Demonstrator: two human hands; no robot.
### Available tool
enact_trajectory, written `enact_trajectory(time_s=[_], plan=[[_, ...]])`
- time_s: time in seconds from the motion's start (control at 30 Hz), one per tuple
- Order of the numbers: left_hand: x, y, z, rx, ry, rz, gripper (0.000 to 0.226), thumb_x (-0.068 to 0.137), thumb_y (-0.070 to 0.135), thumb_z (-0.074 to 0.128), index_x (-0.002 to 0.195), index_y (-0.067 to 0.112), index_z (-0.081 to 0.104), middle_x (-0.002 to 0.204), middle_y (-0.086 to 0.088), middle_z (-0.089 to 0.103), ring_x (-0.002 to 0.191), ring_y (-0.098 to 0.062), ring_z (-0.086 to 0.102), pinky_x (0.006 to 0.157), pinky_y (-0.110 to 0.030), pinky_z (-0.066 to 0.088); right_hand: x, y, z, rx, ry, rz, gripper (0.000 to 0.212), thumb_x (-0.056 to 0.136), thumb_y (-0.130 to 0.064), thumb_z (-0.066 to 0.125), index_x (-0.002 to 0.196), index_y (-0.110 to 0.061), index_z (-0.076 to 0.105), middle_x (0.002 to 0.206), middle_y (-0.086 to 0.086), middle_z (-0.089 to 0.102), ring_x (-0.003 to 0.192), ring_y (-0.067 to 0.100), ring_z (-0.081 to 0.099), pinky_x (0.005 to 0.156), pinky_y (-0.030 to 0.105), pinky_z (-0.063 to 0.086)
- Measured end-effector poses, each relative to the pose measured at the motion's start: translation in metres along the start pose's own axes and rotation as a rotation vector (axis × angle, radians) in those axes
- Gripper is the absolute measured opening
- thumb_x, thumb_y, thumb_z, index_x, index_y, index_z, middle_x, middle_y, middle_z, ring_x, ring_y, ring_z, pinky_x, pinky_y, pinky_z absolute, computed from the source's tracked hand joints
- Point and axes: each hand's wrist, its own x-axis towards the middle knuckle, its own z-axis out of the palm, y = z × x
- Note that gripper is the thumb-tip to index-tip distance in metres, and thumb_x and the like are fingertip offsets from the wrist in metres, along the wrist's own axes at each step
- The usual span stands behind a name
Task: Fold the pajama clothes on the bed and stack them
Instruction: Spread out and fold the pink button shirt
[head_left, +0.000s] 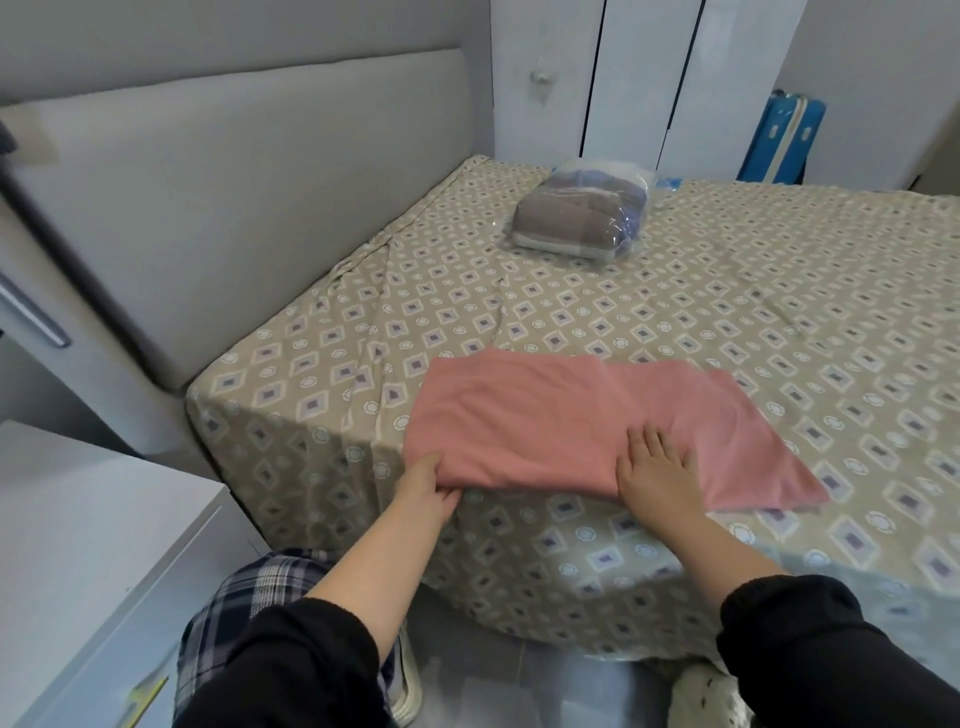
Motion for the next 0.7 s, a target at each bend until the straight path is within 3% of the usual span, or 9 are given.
enact_trajectory(time_s=[0.1, 0.23, 0.33, 0.4, 0.47, 0.57, 0.63, 0.7], plan=[[-0.003, -0.007, 0.007, -0.028, 0.041, 0.068, 0.056, 0.09, 0.003, 0.062, 0.142, 0.009, 0.041, 0.136, -0.016, 0.053, 0.121, -0.031, 0.055, 0.092, -0.041, 0.048, -0.004, -0.001, -0.003, 0.042, -0.002, -0.026, 0.054, 0.103, -0.033, 0.015, 0.154, -0.013, 0.012, 0.162, 0.005, 0.007, 0.148, 0.019, 0.006, 0.119, 0.045, 0.007], [-0.01, -0.016, 0.027, 0.04, -0.001, 0.09, 0.06, 0.088, 0.012, 0.068, 0.141, 0.01, 0.042, 0.13, -0.008, 0.056, 0.119, -0.025, 0.056, 0.089, -0.031, 0.047, -0.008, -0.002, -0.002, 0.047, -0.011, -0.038, 0.054, 0.104, -0.034, 0.015, 0.154, -0.013, 0.012, 0.162, 0.005, 0.007, 0.148, 0.019, 0.007, 0.119, 0.044, 0.008], [-0.011, -0.013, 0.039, 0.046, 0.068, 0.16, 0.052, 0.088, 0.018, 0.066, 0.135, 0.007, 0.045, 0.11, -0.006, 0.061, 0.093, -0.023, 0.061, 0.08, -0.032, 0.046, -0.007, 0.0, -0.002, 0.096, -0.003, -0.041, 0.054, 0.104, -0.034, 0.018, 0.153, -0.014, 0.015, 0.161, 0.004, 0.009, 0.148, 0.018, 0.008, 0.119, 0.043, 0.006], [-0.01, -0.009, 0.046, 0.047, 0.091, 0.216, 0.044, 0.089, 0.02, 0.06, 0.13, 0.009, 0.047, 0.092, 0.0, 0.057, 0.077, -0.019, 0.056, 0.076, -0.034, 0.046, -0.005, 0.002, -0.005, 0.281, 0.021, -0.029, 0.051, 0.103, -0.031, 0.028, 0.151, -0.013, 0.025, 0.159, 0.005, 0.019, 0.147, 0.019, 0.015, 0.118, 0.04, 0.007], [-0.014, -0.007, 0.057, 0.069, 0.072, 0.273, 0.036, 0.089, 0.021, 0.056, 0.124, 0.012, 0.05, 0.089, 0.002, 0.057, 0.076, -0.017, 0.056, 0.073, -0.034, 0.046, -0.005, 0.007, -0.014, 0.618, 0.075, 0.033, 0.046, 0.102, -0.023, 0.039, 0.145, -0.009, 0.038, 0.154, 0.007, 0.034, 0.142, 0.022, 0.028, 0.115, 0.033, 0.016], [-0.028, -0.015, 0.086, 0.236, 0.043, 0.412, 0.02, 0.087, 0.023, 0.056, 0.106, 0.016, 0.052, 0.087, 0.006, 0.058, 0.077, -0.015, 0.057, 0.075, -0.031, 0.048, -0.007, 0.024, -0.035, 0.82, 0.208, 0.12, 0.039, 0.1, -0.015, 0.042, 0.137, -0.005, 0.046, 0.142, 0.011, 0.048, 0.13, 0.025, 0.043, 0.1, 0.022, 0.027], [-0.042, -0.028, 0.112, 0.382, -0.033, 0.527, 0.014, 0.088, 0.023, 0.055, 0.1, 0.016, 0.051, 0.085, 0.006, 0.058, 0.076, -0.014, 0.056, 0.071, -0.02, 0.046, -0.005, 0.045, -0.053, 0.794, 0.282, 0.136, 0.037, 0.099, -0.014, 0.041, 0.135, -0.004, 0.049, 0.137, 0.012, 0.052, 0.125, 0.026, 0.047, 0.098, 0.027, 0.031], [-0.058, -0.048, 0.14, 0.543, -0.146, 0.626, 0.01, 0.088, 0.024, 0.055, 0.095, 0.017, 0.056, 0.082, 0.005, 0.061, 0.075, -0.013, 0.057, 0.062, -0.02, 0.044, 0.001, 0.072, -0.072, 0.789, 0.339, 0.186, 0.037, 0.099, -0.015, 0.039, 0.133, -0.005, 0.051, 0.134, 0.013, 0.054, 0.123, 0.028, 0.049, 0.099, 0.034, 0.035]])
